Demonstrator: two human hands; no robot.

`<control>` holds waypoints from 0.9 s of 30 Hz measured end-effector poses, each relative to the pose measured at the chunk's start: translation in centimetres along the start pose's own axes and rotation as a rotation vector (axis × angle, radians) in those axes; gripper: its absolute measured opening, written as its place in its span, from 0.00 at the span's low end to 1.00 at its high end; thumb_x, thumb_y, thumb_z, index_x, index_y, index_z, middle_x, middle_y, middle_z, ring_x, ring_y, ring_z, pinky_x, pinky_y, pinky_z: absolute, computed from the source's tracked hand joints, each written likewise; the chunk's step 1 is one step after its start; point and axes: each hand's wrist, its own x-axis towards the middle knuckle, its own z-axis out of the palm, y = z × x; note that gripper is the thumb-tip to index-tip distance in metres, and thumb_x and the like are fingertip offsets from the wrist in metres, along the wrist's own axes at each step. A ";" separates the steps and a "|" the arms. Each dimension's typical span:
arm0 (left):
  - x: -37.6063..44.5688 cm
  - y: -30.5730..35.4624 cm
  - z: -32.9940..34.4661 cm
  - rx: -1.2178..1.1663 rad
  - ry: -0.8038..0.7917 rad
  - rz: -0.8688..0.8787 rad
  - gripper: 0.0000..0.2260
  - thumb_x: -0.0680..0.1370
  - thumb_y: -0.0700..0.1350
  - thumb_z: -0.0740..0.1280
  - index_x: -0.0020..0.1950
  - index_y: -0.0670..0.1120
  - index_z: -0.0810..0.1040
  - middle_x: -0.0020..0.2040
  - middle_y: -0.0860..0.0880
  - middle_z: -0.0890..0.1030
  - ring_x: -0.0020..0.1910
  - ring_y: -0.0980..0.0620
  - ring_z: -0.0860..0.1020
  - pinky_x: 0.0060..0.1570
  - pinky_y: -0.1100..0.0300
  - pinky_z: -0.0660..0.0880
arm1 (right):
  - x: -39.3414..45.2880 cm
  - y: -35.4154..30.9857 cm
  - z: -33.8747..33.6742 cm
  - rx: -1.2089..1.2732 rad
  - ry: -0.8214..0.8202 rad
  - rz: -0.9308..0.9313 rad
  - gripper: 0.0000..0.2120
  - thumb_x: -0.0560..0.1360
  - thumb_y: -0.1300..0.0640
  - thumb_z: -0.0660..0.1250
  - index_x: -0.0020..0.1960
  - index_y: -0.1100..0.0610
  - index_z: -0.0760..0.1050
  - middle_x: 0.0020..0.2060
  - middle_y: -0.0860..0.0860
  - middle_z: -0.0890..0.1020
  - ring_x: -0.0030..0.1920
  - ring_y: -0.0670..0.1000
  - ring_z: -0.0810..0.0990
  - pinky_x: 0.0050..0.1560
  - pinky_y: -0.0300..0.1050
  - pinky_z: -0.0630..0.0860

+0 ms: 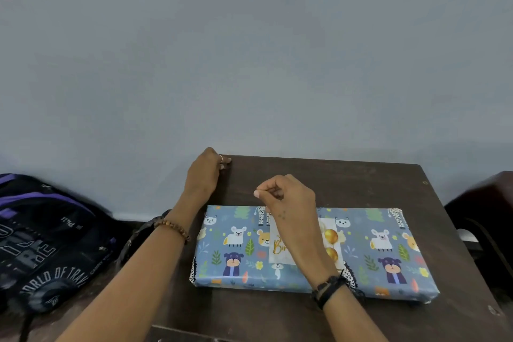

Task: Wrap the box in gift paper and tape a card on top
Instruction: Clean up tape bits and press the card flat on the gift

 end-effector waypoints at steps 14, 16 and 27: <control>-0.4 0.0 0.0 -0.203 0.038 -0.039 0.12 0.76 0.31 0.58 0.49 0.44 0.78 0.47 0.45 0.72 0.47 0.48 0.74 0.42 0.63 0.65 | 0.0 0.2 0.0 0.093 0.002 0.045 0.07 0.74 0.59 0.69 0.39 0.49 0.77 0.38 0.45 0.79 0.39 0.42 0.79 0.43 0.40 0.80; 0.0 0.1 0.2 -0.190 -0.011 -0.053 0.14 0.78 0.32 0.56 0.55 0.43 0.77 0.49 0.45 0.67 0.47 0.48 0.71 0.44 0.66 0.62 | 0.1 0.3 0.0 0.117 0.003 0.049 0.07 0.74 0.59 0.69 0.39 0.49 0.77 0.38 0.45 0.79 0.39 0.42 0.79 0.43 0.41 0.80; 0.0 -1.4 0.7 -0.346 0.011 -0.073 0.16 0.75 0.30 0.54 0.41 0.49 0.74 0.46 0.41 0.73 0.39 0.56 0.69 0.44 0.61 0.63 | 0.1 0.4 -0.1 0.187 0.001 0.067 0.06 0.74 0.60 0.69 0.39 0.51 0.77 0.37 0.46 0.79 0.39 0.43 0.79 0.39 0.41 0.81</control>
